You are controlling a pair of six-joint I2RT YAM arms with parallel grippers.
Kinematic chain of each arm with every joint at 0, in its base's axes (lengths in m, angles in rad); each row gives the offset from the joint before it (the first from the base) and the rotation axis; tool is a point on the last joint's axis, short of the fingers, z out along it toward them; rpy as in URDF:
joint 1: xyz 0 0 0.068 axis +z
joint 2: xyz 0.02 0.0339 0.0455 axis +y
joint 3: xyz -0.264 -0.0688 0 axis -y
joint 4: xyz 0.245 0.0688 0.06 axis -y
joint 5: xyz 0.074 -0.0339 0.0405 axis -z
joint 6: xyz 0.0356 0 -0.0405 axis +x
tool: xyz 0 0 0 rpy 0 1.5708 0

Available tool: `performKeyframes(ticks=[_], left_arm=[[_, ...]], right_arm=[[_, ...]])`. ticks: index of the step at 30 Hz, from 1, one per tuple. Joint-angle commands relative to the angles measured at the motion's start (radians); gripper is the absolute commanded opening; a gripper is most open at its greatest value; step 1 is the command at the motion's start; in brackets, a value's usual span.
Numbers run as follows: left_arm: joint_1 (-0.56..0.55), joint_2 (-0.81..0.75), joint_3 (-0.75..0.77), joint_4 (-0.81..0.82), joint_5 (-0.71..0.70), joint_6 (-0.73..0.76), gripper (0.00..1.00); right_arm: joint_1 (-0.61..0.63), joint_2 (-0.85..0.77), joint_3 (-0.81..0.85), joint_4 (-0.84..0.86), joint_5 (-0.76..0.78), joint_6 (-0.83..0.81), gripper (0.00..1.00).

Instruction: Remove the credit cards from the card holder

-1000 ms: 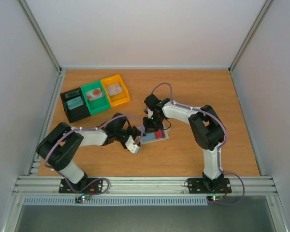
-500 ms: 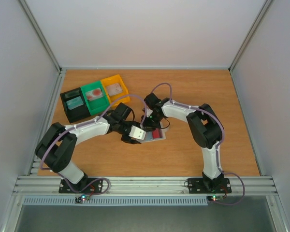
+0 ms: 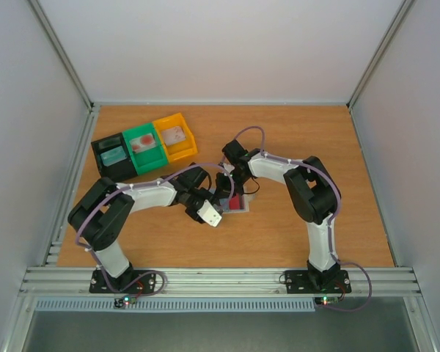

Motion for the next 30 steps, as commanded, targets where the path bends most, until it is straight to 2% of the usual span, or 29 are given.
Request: performKeyframes(ticks=[1,3,8,14,20,23,24,27,30], left_arm=[[-0.002,0.038,0.006,-0.046,-0.077,0.033,0.58],[-0.002,0.049,0.015,-0.075,-0.084,0.027,0.58],[0.0,0.076,0.01,-0.047,-0.154,0.018,0.45],[0.005,0.102,-0.002,-0.013,-0.146,0.023,0.44],[0.01,0.106,-0.034,-0.027,-0.148,0.044,0.42],[0.013,0.101,-0.035,-0.025,-0.147,0.038,0.41],[0.013,0.1,-0.035,-0.023,-0.147,0.034,0.41],[0.017,0.095,-0.039,-0.017,-0.147,0.034,0.41],[0.017,0.09,-0.049,-0.011,-0.144,0.043,0.41]], right_arm=[[-0.003,-0.009,-0.007,-0.006,-0.036,-0.005,0.09],[-0.002,-0.019,0.003,-0.023,-0.042,-0.018,0.09],[-0.002,-0.084,0.029,-0.078,-0.034,-0.054,0.09],[-0.003,-0.11,0.039,-0.126,-0.053,-0.081,0.1],[-0.029,-0.203,0.056,-0.213,0.017,-0.13,0.12],[-0.078,-0.257,0.048,-0.271,0.139,-0.136,0.14],[-0.088,-0.262,0.048,-0.3,0.207,-0.138,0.17],[-0.096,-0.221,0.074,-0.407,0.422,-0.151,0.36],[-0.094,-0.185,0.074,-0.443,0.488,-0.156,0.64]])
